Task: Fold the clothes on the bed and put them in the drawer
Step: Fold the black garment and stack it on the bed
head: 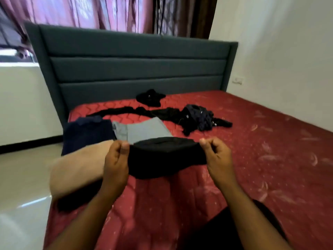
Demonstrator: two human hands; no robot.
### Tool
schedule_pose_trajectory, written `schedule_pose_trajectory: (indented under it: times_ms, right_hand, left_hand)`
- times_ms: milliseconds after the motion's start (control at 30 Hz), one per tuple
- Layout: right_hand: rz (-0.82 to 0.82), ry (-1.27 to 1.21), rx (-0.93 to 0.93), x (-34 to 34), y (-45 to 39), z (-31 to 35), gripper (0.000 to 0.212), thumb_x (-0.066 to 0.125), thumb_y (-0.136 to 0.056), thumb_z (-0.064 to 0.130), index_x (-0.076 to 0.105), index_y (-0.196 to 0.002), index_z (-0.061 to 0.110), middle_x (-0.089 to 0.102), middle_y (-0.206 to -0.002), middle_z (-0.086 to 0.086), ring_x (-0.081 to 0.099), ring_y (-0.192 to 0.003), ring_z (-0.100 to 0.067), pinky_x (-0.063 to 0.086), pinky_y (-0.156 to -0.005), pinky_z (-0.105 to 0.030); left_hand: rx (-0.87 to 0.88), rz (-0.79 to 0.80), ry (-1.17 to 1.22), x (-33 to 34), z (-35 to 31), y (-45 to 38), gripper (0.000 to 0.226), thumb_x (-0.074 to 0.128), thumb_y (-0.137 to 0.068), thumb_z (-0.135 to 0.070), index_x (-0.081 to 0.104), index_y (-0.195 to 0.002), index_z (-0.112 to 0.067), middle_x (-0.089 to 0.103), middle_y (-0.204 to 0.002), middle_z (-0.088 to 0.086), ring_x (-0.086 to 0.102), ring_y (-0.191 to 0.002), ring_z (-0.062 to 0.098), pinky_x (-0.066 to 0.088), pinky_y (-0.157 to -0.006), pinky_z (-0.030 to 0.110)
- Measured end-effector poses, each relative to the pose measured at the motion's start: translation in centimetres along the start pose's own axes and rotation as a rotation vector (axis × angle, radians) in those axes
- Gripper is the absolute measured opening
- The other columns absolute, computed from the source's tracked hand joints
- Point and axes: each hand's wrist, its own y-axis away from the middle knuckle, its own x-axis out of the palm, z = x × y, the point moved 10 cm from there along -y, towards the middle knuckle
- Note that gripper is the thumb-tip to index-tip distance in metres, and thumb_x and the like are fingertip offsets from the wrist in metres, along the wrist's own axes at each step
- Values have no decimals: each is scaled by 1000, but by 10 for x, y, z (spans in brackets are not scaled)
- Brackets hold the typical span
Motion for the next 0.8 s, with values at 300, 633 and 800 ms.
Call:
schedule_pose_trajectory:
  times_ms: [300, 633, 800]
  right_hand:
    - [50, -14, 202, 13, 75, -78, 20, 61, -94, 16, 61, -74, 12, 56, -66, 11, 48, -63, 0, 41, -60, -15]
    - [-79, 188, 298, 37, -66, -197, 21, 58, -95, 25, 56, -78, 14, 52, -68, 5, 45, -66, -9, 38, -63, -28]
    - [-11, 236, 378, 64, -147, -259, 19, 54, -98, 33, 60, -99, 15, 59, -90, 7, 53, -86, -9, 41, -79, -23]
  left_hand:
    - [-153, -71, -81, -28, 76, 81, 16, 56, -96, -23, 62, -82, -19, 61, -76, -10, 52, -70, -5, 41, -67, 11]
    - [-241, 38, -359, 71, 164, -83, 25, 62, -94, -29, 67, -80, -9, 66, -79, 0, 60, -76, 17, 41, -69, 29]
    - [-472, 127, -565, 102, 246, -151, 21, 60, -90, -34, 58, -104, -18, 66, -103, 11, 61, -102, 34, 47, -90, 36]
